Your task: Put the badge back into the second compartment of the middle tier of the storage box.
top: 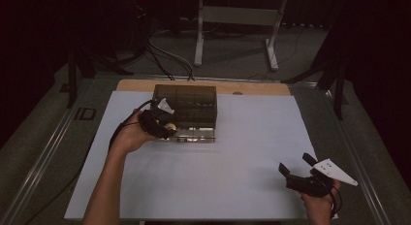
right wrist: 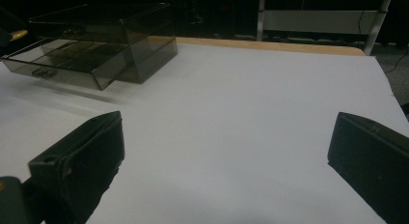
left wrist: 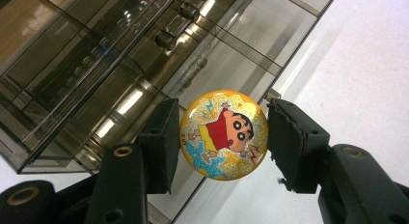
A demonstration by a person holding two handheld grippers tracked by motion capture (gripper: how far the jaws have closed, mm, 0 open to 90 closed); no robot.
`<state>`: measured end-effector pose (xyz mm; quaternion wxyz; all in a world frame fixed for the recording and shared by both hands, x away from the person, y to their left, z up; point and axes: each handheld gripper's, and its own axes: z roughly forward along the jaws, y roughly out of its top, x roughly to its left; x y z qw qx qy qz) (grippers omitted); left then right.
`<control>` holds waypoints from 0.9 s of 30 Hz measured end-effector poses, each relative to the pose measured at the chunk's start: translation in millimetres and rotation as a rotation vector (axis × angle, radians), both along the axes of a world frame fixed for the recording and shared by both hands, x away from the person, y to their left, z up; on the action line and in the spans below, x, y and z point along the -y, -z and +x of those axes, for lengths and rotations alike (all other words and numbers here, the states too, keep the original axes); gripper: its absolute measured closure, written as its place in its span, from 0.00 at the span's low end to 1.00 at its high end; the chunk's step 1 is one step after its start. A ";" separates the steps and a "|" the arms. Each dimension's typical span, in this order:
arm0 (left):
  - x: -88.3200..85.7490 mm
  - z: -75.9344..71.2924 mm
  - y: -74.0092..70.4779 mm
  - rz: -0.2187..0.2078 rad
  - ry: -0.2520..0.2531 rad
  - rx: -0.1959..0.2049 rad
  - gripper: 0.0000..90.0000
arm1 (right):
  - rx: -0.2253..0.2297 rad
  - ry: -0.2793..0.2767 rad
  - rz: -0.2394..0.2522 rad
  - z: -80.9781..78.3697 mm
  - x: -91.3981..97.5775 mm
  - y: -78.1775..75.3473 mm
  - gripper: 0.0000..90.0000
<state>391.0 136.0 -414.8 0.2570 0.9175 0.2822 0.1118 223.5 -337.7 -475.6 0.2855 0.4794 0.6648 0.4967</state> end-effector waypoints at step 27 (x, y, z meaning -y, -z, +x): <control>13.0 6.8 4.5 -0.011 -0.006 0.002 0.54 | -0.001 0.001 0.001 -0.1 0.4 -0.4 0.00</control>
